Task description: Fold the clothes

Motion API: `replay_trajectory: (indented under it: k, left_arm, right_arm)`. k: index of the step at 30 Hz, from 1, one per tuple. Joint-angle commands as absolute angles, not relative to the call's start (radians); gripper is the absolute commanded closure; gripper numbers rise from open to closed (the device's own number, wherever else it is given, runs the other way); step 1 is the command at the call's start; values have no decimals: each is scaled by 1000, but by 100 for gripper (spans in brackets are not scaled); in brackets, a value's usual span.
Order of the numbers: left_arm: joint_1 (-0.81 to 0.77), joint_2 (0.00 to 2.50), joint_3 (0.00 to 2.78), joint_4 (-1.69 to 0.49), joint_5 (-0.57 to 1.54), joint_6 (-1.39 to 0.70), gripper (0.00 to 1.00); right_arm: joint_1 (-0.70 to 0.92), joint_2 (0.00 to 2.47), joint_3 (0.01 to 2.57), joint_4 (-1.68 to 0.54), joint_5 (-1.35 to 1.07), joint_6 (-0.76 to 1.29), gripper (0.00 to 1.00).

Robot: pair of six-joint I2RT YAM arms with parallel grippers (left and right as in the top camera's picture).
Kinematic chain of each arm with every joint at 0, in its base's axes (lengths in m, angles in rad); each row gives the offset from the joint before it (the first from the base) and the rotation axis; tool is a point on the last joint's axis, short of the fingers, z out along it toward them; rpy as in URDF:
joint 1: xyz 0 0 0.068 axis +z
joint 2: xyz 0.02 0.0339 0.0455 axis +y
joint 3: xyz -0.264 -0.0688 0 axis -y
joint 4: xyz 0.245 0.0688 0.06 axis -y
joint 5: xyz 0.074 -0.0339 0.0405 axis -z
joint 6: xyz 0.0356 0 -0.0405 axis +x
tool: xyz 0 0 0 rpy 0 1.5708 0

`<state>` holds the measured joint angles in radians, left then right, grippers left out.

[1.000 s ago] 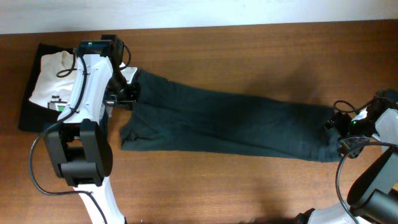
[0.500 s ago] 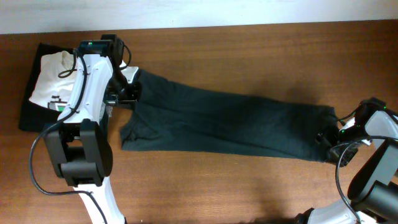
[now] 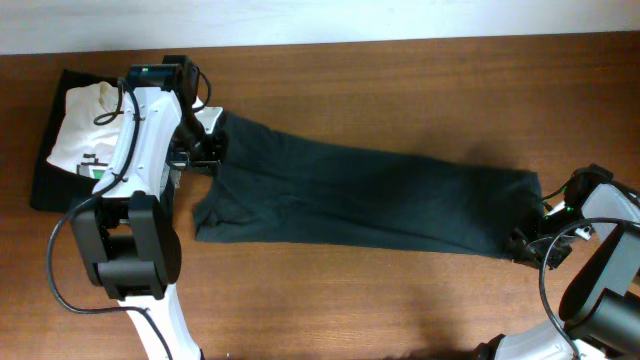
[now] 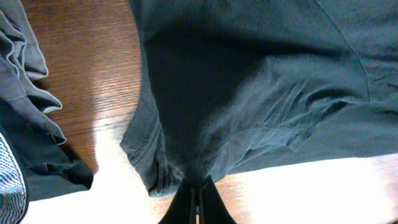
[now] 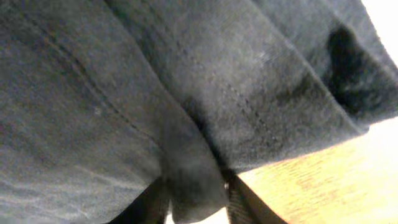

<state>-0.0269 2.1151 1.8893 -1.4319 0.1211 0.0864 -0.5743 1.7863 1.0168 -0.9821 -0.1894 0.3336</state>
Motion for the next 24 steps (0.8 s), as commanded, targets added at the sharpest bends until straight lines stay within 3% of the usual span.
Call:
replay_trajectory:
  k: [1,2,5,12,17,20,24]
  left_arm:
    - [-24,2111,1905,-1430,135,91,99]
    - [-24,2111,1905,-1430,135,91,99]
    - [-24,2111,1905,-1430,135,91,99]
    - [-24,2103,1988,-1518,196,91,100]
    - [-24,2027,2106,-1549,194,79,100]
    - [-24,1989,2159,-1474,195,71,100]
    - [-25,2025,2160,-1179,223,38,100]
  right_arm:
    - [-570,1789,1040,-991,-214,319,72]
    - [-570,1789,1045,-992,-214,319,75]
    - [-570,1789,1073,-1007,-215,319,96]
    - [-599,1640,1291,-1140,-260,293,96]
    - [-628,1521,1586,-1263,-286,297,96]
    - [-627,1522,1687,-1264,-362,337,96]
    - [-551,1624,1687,-993,-363,491,96]
